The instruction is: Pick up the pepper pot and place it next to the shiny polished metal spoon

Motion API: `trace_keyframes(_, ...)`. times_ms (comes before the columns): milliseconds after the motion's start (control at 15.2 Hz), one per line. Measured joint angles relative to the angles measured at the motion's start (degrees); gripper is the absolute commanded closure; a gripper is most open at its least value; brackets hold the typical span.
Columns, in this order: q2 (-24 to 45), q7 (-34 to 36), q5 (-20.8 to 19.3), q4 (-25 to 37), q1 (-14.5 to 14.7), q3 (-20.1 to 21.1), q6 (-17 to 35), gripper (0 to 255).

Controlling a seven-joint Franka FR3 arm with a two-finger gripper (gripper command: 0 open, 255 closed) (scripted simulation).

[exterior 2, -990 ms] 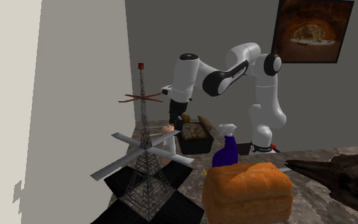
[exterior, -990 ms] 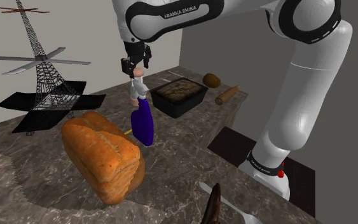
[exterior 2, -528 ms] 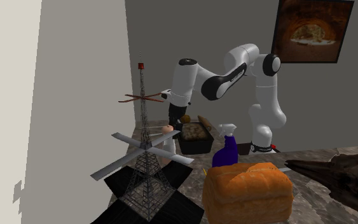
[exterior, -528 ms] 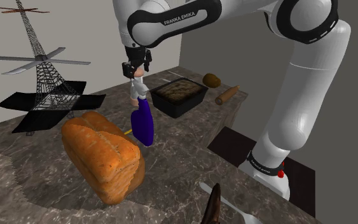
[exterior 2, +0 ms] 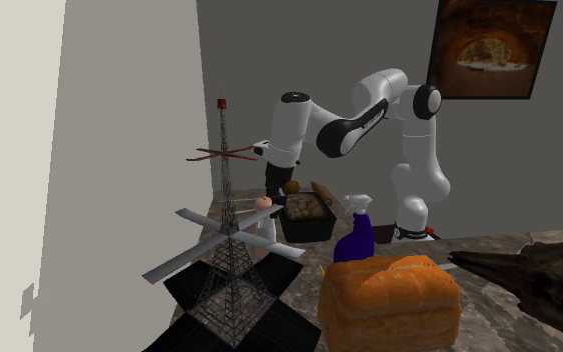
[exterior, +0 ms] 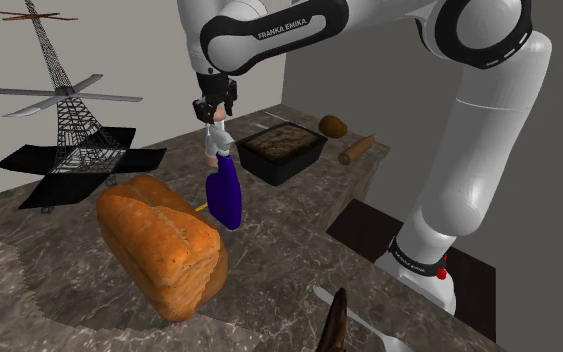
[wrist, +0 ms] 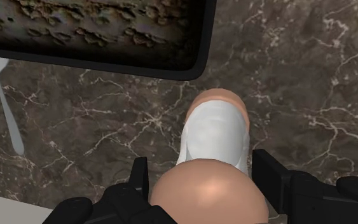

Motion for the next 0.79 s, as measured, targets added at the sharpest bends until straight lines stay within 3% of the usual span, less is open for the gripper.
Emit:
trace_keyframes(396,-0.05,-0.11,0.06,0.22,0.0,0.01,-0.27,255)
trace_keyframes(792,-0.74,-1.35,0.77,3.55,0.14,0.2,-4.07,255)
